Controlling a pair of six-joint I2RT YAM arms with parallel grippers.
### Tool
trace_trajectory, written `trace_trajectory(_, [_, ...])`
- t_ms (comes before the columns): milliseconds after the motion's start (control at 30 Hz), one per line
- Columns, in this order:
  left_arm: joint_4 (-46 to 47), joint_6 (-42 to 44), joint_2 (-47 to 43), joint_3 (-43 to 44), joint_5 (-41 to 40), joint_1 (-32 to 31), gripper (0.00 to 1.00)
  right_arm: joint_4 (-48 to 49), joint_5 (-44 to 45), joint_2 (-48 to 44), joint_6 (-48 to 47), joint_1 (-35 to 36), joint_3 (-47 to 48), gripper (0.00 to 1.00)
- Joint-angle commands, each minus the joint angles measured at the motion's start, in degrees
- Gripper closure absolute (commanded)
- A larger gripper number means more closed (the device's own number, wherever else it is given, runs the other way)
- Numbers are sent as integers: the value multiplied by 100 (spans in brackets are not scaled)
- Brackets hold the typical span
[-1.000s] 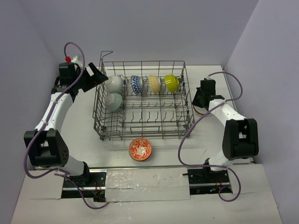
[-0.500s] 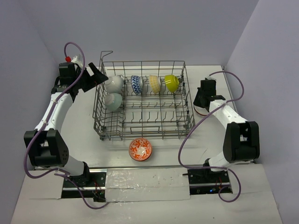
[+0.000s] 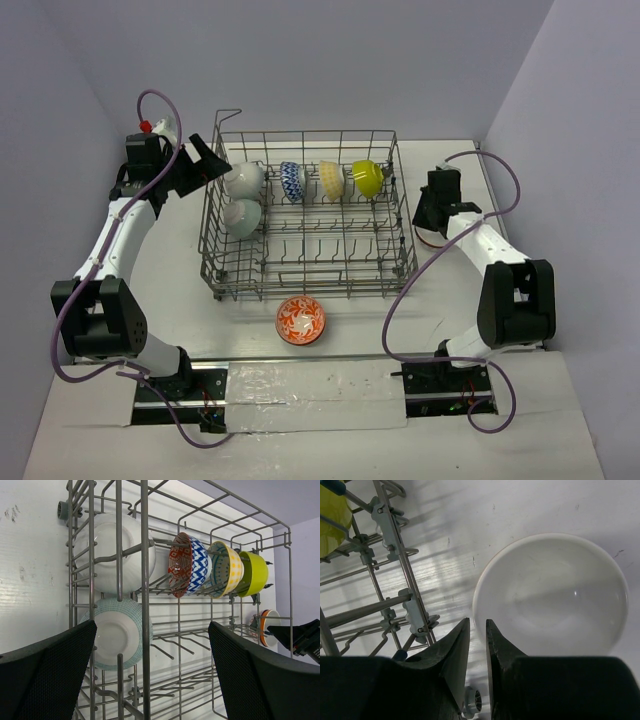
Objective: Load the bowls into the dish rack
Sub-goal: Pick up the bowl from the bowl.
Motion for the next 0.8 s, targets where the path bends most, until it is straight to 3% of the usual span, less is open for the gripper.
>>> trace_trajectory(0, [66,64,-4,249,-10,-36,1,-32,22,33,-92,69,328,73])
trace_trajectory(767, [93,46,22,240,34,-44,1,-217,391,349,-154,148,459,73])
